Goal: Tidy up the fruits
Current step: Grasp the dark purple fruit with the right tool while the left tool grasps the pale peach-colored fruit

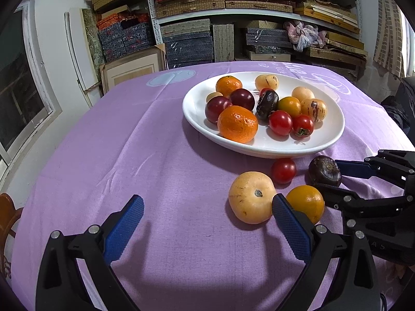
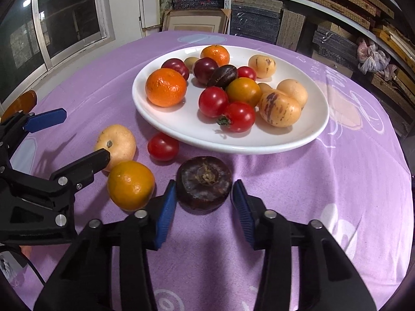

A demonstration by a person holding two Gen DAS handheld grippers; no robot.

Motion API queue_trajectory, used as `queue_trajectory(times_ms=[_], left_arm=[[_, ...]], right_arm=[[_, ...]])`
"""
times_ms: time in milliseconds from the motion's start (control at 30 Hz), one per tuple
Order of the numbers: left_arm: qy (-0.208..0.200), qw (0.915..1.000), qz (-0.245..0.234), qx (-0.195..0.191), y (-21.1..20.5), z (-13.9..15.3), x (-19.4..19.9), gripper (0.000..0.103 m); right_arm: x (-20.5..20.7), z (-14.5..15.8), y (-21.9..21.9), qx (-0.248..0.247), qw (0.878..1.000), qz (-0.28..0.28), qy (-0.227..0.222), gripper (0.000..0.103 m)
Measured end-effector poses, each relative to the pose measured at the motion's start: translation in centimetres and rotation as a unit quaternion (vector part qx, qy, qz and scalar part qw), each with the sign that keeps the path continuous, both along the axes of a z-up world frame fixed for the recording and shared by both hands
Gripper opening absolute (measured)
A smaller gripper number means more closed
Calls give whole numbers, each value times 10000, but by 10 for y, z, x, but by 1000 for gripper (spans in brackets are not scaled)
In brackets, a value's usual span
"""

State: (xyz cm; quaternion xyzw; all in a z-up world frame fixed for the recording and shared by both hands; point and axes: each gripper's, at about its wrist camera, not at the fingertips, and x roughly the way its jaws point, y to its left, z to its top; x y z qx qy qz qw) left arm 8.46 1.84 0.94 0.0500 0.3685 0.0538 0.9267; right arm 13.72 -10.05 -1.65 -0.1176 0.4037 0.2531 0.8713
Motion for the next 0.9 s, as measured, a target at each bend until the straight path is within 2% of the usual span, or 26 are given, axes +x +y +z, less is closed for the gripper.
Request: queue_trajectory(times_ms=[167, 267, 367, 433, 500, 533, 567, 733, 767, 900], left_arm=[[60, 9999, -92, -68, -1, -1, 1, 100], [229, 9984, -415, -320, -6, -5, 1, 100], [368, 9962, -725, -316, -16, -9, 2, 99], [415, 9948, -858, -362, -20, -11, 2, 89], [575, 9932, -893, -481, -20, -15, 7, 62], [661, 9921, -874, -606, -17, -18, 10, 56], [597, 9925, -815, -682, -14, -17, 12, 52], [585, 9928, -638, -829, -3, -17, 26, 50], [562, 9924, -652, -877, -2, -17, 28, 44], [432, 9929, -794, -777, -7, -11, 21, 43]], right_arm=[[-3, 0, -12, 138, 9998, -26, 102, 42], [-10, 5, -24, 165, 9998, -73, 82, 42], [-17, 9, -41, 238, 9996, -159, 83, 42], [-20, 9, -51, 315, 9992, -222, 102, 42], [-19, 9, -58, 382, 9988, -276, 150, 42], [-18, 9, -60, 425, 9985, -295, 177, 42], [-18, 9, -62, 453, 9983, -304, 201, 42], [-23, 11, -59, 469, 9985, -240, 161, 42], [-24, 12, -57, 454, 9986, -233, 122, 42], [-27, 24, -56, 531, 9982, -281, -77, 42]])
